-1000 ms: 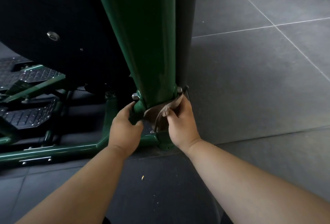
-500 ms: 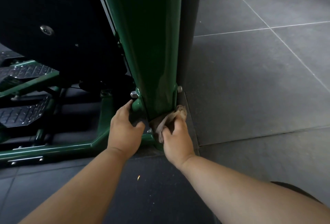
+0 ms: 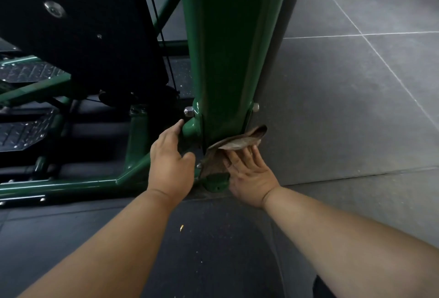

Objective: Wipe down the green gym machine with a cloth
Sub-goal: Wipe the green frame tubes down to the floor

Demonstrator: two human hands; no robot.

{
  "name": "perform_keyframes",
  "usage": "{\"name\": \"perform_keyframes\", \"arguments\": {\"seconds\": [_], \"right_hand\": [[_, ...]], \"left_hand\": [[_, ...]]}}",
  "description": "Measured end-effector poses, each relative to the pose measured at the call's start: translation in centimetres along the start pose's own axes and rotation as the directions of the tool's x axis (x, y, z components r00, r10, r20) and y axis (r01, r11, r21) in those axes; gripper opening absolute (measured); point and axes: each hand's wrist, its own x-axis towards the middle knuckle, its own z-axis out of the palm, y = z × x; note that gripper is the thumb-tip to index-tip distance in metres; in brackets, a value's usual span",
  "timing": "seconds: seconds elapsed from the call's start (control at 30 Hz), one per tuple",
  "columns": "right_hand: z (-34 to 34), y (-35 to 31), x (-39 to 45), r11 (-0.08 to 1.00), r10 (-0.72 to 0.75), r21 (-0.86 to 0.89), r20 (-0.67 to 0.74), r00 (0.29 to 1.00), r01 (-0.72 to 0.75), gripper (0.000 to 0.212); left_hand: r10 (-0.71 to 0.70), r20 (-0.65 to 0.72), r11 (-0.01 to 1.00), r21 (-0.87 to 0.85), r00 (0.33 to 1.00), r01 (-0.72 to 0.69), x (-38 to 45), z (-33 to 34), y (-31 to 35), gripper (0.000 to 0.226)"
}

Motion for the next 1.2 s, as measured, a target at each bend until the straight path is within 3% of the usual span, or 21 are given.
{"name": "perform_keyframes", "arguments": {"seconds": [0.17,0.27,0.37,0.47,0.57,0.67,0.77,0.97,1.03,1.1,1.13,1.2], "right_hand": [[-1.7,1.0,3.0,0.978,-0.141,-0.159,-0.004,0.990,0.139,0.074],[-0.2,1.4,1.6,0.941,-0.204,-0.243,0.149,0.968,0.236,0.073],[1.8,2.4,0.1,0.869,-0.296,-0.284,0.359,0.885,0.406,0.072],[2.2,3.0,0.4,0.837,-0.378,-0.271,0.343,0.860,0.476,0.074],[1.6,2.7,1.6,0.773,-0.392,-0.306,0.460,0.797,0.556,0.064],[2.6,1.5,2.5,0.659,-0.435,-0.385,0.505,0.746,0.646,0.062],[4.3,1.6,2.7,0.444,-0.520,-0.486,0.544,0.659,0.753,0.062],[5.3,1.0,2.5,0.409,-0.478,-0.444,0.640,0.601,0.797,0.073],[5.6,0.1,3.4,0.492,-0.484,-0.365,0.640,0.597,0.790,0.073],[4.9,-1.3,4.7,0.604,-0.492,-0.302,0.586,0.643,0.737,0.082],[4.9,-2.0,5.2,0.619,-0.500,-0.315,0.548,0.671,0.719,0.081],[4.7,-2.8,5.3,0.593,-0.504,-0.331,0.558,0.659,0.734,0.067]], "left_hand": [[0.060,-0.007,0.998,0.015,0.998,-0.059,0.6,-0.4,-0.8,0.082],[0.076,0.014,0.996,0.055,0.997,-0.077,0.3,-0.6,-0.6,0.083],[0.065,0.046,0.991,0.110,0.997,-0.070,-0.1,-0.8,-0.4,0.086],[0.069,0.047,0.990,0.121,0.997,-0.074,-0.2,-0.7,-0.4,0.087],[0.064,0.022,0.991,0.115,0.998,-0.066,-0.3,-0.3,-0.1,0.087],[0.054,0.002,0.992,0.111,0.999,-0.054,-0.4,0.0,0.3,0.086],[0.046,0.001,0.995,0.088,0.999,-0.046,-0.3,-0.4,0.6,0.080],[0.029,-0.001,0.997,0.077,1.000,-0.029,-0.5,0.0,0.5,0.084],[0.025,-0.023,0.997,0.067,0.999,-0.024,-0.5,0.3,0.6,0.084],[0.024,-0.037,0.997,0.070,0.999,-0.022,-0.4,0.5,0.7,0.083],[0.024,-0.041,0.997,0.076,0.999,-0.021,-0.3,0.5,0.7,0.083],[0.024,-0.040,0.996,0.084,0.999,-0.021,-0.2,0.5,0.7,0.082]]}}
